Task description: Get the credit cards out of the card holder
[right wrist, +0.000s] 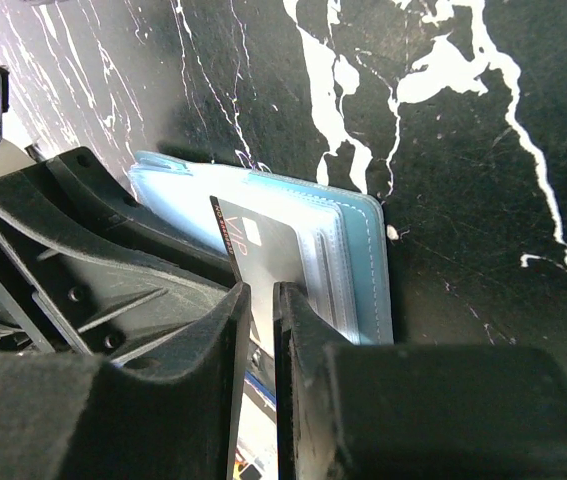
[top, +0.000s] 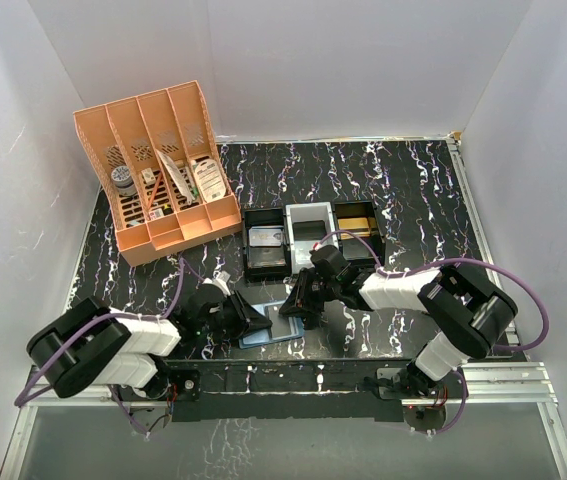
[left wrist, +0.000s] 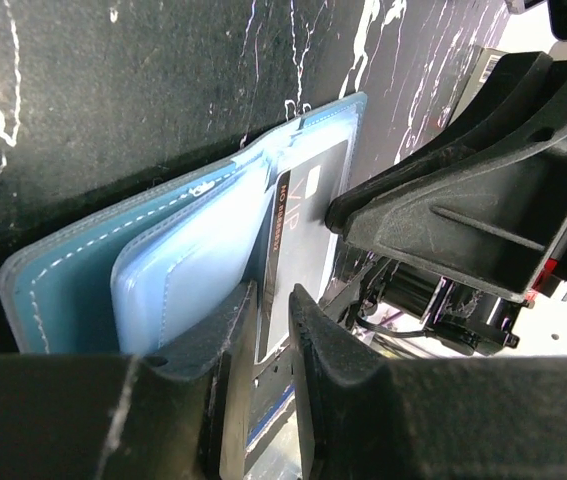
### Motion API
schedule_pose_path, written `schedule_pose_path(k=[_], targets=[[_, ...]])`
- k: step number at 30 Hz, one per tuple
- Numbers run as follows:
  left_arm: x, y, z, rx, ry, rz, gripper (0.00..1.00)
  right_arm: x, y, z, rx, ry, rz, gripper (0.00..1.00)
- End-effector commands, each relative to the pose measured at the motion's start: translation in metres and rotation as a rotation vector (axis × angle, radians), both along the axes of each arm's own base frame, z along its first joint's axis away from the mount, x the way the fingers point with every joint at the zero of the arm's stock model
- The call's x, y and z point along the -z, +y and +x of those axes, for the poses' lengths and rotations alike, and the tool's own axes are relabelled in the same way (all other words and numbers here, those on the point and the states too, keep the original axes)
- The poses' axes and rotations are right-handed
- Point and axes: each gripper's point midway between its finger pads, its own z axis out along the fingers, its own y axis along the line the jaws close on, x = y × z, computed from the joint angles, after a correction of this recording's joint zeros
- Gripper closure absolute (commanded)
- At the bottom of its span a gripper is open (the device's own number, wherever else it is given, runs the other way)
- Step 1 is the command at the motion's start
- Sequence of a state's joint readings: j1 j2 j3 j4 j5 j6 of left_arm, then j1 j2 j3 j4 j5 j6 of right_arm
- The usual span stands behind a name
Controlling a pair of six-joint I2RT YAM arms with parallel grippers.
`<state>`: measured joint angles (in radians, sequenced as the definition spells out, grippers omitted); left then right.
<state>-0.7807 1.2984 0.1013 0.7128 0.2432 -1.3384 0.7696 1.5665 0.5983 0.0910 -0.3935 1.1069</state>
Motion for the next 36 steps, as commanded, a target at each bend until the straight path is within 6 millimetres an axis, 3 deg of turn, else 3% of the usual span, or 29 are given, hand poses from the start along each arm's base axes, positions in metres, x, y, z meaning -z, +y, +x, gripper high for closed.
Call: schedule_pose_path(k=[1,10,22,36], targets=[[-0.002,-0.004,0.007,0.002,-0.008,-0.017,0.82,0.042,-0.029,-0.019,0.011,0.083,-0.149,0.85],[0.005,-0.004,0.01,-0.018,0.008,-0.018,1.0,0.047,-0.032,-0.021,0.017,0.097,-0.148,0.85],[0.001,0.01,0.01,-0.019,-0.05,0.03,1.0,0.051,-0.044,-0.015,0.052,0.082,-0.194,0.84],[-0.004,0.01,0.011,-0.021,-0.073,-0.007,1.0,0.045,-0.046,-0.012,0.042,0.061,-0.212,0.82]])
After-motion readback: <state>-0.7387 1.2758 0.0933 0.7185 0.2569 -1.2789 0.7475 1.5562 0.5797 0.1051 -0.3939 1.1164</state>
